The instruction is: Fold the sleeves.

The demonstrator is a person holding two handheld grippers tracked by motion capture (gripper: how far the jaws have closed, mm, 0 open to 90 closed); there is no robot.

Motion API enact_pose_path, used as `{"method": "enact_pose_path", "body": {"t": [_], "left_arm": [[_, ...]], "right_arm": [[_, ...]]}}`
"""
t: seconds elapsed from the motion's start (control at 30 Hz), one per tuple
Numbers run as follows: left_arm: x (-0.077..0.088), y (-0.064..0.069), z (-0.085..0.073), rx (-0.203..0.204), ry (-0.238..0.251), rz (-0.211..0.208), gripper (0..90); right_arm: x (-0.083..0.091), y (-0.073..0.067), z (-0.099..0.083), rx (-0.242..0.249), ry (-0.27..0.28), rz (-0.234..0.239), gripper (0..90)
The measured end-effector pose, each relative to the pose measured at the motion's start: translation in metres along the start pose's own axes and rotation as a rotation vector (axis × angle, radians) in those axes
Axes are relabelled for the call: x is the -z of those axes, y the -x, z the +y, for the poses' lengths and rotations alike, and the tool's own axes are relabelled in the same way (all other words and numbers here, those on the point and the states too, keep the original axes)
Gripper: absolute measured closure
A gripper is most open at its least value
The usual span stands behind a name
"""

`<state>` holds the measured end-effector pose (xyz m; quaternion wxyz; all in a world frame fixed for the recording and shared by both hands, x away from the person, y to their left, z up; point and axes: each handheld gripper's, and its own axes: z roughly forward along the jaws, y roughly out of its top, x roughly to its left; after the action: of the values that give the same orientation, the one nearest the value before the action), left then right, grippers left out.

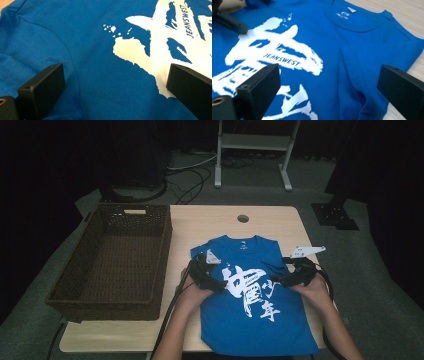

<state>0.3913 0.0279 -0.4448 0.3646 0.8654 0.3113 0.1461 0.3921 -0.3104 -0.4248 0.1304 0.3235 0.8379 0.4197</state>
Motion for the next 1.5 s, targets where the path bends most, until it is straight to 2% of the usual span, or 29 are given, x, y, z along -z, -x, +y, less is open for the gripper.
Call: {"method": "enact_pose_path", "body": {"t": [0.2,0.43,0.57,0.83,1.2,1.5], "left_arm": [[0.0,0.0,0.0,0.0,0.0,0.0,1.1],[0.0,0.0,0.0,0.0,-0.001,0.0,1.1],[0.0,0.0,0.0,0.001,-0.001,0.0,1.1],[0.0,0.002,0.0,0.003,0.0,-0.001,1.0],[0.002,0.023,-0.001,-0.007,-0.003,-0.009,1.0],[0.006,0.039,-0.004,-0.03,-0.006,-0.032,1.0]], "right_arm": [[0.001,-0.005,-0.009,0.04,-0.017,0.005,2.7],[-0.005,-0.008,-0.016,0.064,-0.083,-0.002,1.7],[-0.01,-0.009,-0.018,0.077,-0.121,-0.021,1.7],[-0.011,-0.008,-0.018,0.058,-0.133,-0.024,1.8],[0.004,-0.014,-0.03,0.046,-0.138,-0.036,1.8],[0.019,-0.027,-0.043,0.031,-0.138,-0.051,1.8]]}}
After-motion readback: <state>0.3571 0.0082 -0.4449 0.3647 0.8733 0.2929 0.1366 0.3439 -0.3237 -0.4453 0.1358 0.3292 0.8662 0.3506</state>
